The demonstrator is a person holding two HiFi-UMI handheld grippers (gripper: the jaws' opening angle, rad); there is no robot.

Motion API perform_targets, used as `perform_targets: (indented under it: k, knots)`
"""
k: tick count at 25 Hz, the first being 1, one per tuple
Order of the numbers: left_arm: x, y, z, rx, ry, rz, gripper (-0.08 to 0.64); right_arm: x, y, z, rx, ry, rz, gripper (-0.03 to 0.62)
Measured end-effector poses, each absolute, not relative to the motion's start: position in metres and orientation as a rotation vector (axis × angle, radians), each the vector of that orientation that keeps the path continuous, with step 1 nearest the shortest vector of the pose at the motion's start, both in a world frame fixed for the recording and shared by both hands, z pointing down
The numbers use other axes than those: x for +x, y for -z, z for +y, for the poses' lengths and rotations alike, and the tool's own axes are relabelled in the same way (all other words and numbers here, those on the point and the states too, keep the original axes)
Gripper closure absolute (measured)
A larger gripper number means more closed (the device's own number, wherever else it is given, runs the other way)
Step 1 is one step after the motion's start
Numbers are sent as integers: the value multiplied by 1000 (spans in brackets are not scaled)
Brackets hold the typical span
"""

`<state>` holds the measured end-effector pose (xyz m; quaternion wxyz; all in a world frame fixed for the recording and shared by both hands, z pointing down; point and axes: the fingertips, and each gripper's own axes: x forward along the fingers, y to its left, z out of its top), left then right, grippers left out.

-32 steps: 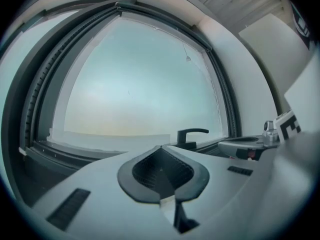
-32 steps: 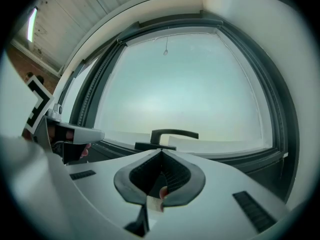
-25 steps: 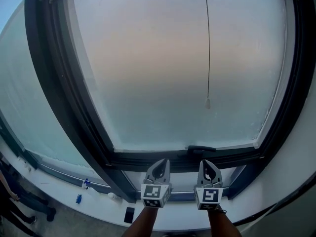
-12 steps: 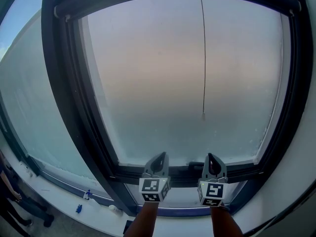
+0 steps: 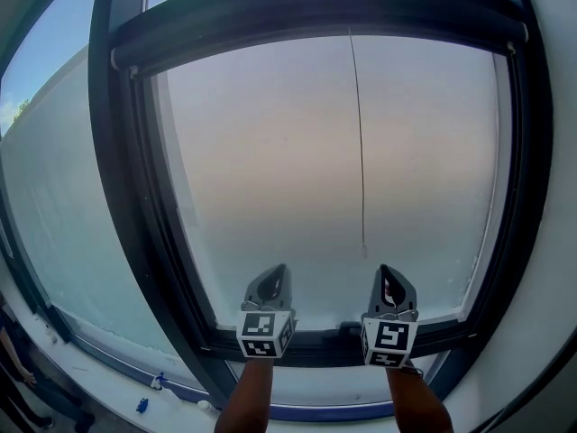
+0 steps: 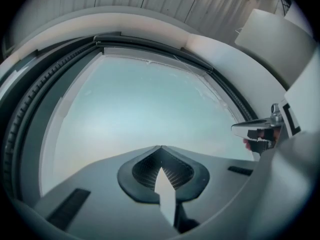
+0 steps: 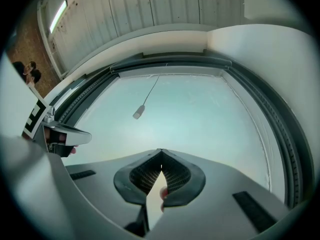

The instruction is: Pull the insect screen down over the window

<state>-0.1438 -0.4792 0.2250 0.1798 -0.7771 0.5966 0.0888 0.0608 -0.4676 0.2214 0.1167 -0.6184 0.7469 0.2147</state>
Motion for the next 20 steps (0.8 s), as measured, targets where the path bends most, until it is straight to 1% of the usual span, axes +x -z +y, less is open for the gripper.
perform_targets:
  k: [6, 12, 20]
  knots:
    - [-134, -173, -475, -2083, -249, 1613, 557, 68, -168, -469, -1761, -716, 2127, 588]
    - [-120, -114, -476, -1841, -74, 1536, 557, 61, -103, -462, -1729, -885, 2043, 588]
    - [-126, -34, -464, -1794, -216, 1544, 557, 70, -34, -454, -1718, -1091, 1939, 588]
